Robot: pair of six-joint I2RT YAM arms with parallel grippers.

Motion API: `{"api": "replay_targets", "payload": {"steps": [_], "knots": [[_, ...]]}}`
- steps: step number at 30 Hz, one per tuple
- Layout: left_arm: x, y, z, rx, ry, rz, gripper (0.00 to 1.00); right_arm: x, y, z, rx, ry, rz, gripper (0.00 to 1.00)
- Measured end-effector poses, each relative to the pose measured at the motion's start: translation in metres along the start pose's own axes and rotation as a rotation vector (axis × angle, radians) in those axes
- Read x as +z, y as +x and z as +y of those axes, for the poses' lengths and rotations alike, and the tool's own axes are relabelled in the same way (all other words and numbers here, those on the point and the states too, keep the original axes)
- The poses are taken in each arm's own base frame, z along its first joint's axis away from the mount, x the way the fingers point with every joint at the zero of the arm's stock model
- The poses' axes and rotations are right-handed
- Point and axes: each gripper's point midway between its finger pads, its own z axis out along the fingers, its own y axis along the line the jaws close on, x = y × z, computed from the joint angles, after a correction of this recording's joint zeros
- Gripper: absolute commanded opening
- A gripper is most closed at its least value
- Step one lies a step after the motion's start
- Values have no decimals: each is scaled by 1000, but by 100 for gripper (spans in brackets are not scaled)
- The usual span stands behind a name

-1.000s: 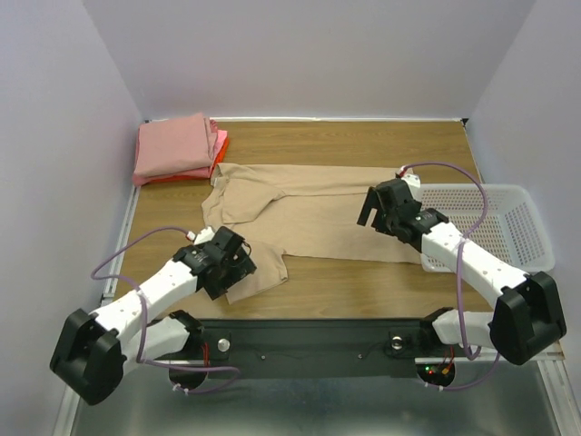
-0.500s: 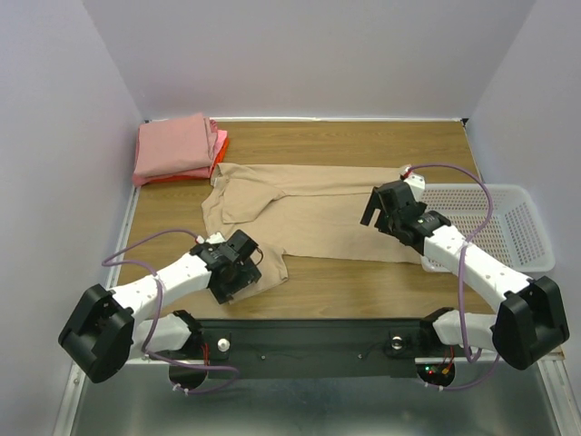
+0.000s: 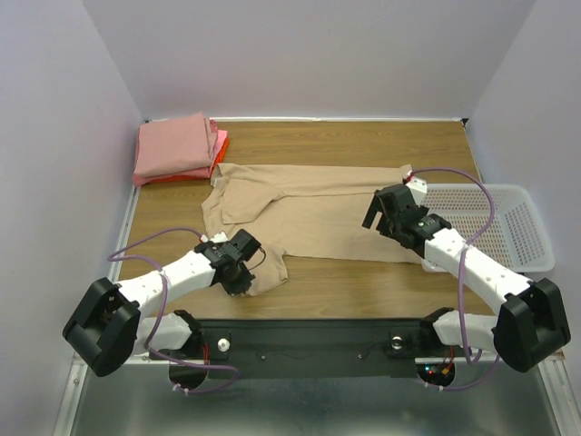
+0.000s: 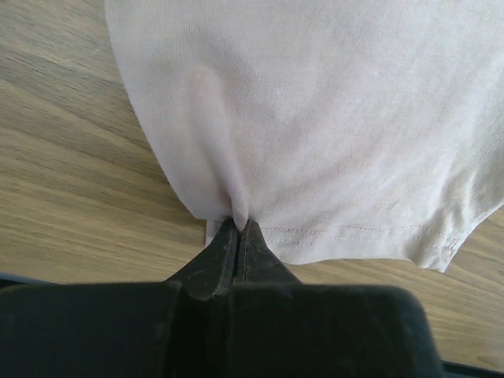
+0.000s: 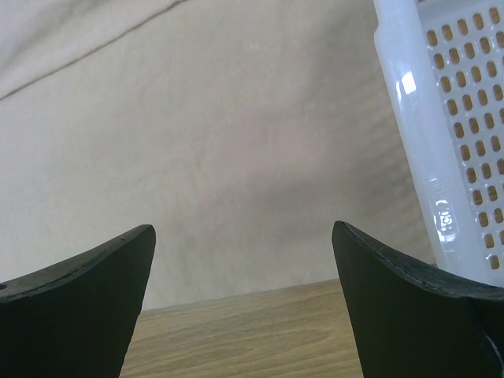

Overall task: Fold and stack the t-shirts
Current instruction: Fold the tshirt

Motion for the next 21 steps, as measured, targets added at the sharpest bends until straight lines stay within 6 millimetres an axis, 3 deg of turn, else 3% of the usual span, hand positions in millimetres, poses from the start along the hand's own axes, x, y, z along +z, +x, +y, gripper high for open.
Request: {"api": "replay_targets", "payload": {"steps": [6,11,21], "knots": [[0,-9,1,-19,-14,-47,0,5,20,-9,4,21,44,100],[-5,-32,3,-66,-50,-137,0,8,34,-15,3,30,79,100],[-1,-75,20,-151,-94,-200,0,9,43,-23,32,67,95,100]]}}
